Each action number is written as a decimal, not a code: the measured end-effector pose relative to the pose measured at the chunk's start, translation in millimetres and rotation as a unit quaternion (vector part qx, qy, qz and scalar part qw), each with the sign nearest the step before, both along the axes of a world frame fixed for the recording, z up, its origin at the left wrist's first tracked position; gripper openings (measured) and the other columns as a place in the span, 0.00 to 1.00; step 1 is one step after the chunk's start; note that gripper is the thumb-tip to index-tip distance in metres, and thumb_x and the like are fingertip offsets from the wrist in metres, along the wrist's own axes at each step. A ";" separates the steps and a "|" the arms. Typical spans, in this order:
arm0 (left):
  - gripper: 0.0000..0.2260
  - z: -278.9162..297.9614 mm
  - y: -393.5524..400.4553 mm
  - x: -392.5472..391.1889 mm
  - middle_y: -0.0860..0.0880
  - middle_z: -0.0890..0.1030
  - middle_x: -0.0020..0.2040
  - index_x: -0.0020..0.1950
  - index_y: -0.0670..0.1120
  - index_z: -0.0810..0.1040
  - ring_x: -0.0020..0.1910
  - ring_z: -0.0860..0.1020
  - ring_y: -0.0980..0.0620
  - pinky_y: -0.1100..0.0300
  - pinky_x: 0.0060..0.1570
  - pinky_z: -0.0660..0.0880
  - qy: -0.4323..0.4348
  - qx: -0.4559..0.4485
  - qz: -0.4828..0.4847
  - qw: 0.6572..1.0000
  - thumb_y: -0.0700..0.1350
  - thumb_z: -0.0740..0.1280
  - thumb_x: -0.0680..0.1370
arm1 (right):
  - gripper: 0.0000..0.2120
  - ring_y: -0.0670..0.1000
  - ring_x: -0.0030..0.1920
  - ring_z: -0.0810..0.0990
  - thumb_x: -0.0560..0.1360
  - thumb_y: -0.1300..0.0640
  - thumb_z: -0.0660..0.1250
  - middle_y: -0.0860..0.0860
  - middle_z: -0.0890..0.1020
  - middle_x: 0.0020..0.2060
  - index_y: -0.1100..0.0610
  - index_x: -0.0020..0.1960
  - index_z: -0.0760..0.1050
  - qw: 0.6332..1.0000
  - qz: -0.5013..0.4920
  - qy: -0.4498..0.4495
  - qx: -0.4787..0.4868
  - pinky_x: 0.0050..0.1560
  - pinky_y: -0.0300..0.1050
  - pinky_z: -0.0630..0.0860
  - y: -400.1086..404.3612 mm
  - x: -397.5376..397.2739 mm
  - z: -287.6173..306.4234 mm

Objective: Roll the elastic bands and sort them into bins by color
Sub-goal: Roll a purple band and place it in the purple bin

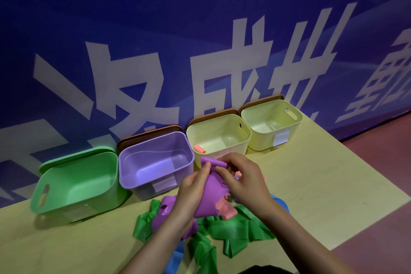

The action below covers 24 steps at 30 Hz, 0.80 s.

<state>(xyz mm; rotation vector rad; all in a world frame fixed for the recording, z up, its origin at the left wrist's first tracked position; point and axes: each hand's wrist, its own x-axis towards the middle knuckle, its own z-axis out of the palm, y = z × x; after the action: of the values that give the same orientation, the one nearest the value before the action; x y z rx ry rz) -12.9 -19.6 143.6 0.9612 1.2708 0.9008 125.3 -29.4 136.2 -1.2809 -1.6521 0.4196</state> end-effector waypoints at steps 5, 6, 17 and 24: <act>0.17 -2.9 -4.9 -2.8 0.42 0.84 0.49 0.54 0.46 0.82 0.49 0.82 0.42 0.51 0.49 0.76 -0.076 -0.030 -0.048 0.995 0.54 0.70 0.71 | 0.02 0.44 0.36 0.74 0.73 0.56 0.67 0.42 0.77 0.36 0.52 0.46 0.78 1.000 -0.014 -0.002 0.002 0.37 0.29 0.67 -0.5 2.0 -3.3; 0.19 -4.3 -6.0 -3.3 0.42 0.84 0.50 0.56 0.44 0.81 0.50 0.82 0.42 0.49 0.50 0.77 -0.088 -0.027 -0.061 0.994 0.53 0.70 0.69 | 0.02 0.45 0.36 0.75 0.73 0.56 0.67 0.44 0.77 0.37 0.52 0.46 0.78 1.000 -0.016 0.007 -0.001 0.37 0.30 0.67 -0.3 2.8 -3.5; 0.07 1.0 -7.9 5.4 0.44 0.84 0.47 0.50 0.48 0.81 0.44 0.82 0.49 0.58 0.42 0.76 -0.004 0.028 -0.061 0.998 0.45 0.64 0.79 | 0.07 0.38 0.38 0.72 0.74 0.58 0.68 0.37 0.73 0.39 0.51 0.52 0.79 0.998 -0.011 -0.047 0.044 0.40 0.27 0.67 -1.7 12.6 -3.6; 0.12 9.1 -7.1 8.1 0.47 0.86 0.44 0.47 0.49 0.83 0.45 0.84 0.50 0.57 0.47 0.78 -0.054 0.007 -0.003 0.999 0.53 0.63 0.79 | 0.11 0.48 0.43 0.74 0.77 0.55 0.64 0.52 0.79 0.40 0.58 0.54 0.81 0.977 -0.002 -0.166 0.134 0.43 0.34 0.67 -1.4 15.6 -5.1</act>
<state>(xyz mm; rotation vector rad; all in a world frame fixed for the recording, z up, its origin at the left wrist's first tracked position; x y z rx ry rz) -4.8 -26.7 152.8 0.9146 1.1713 0.9466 141.0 -30.8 131.1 -1.1933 -1.9084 -0.0272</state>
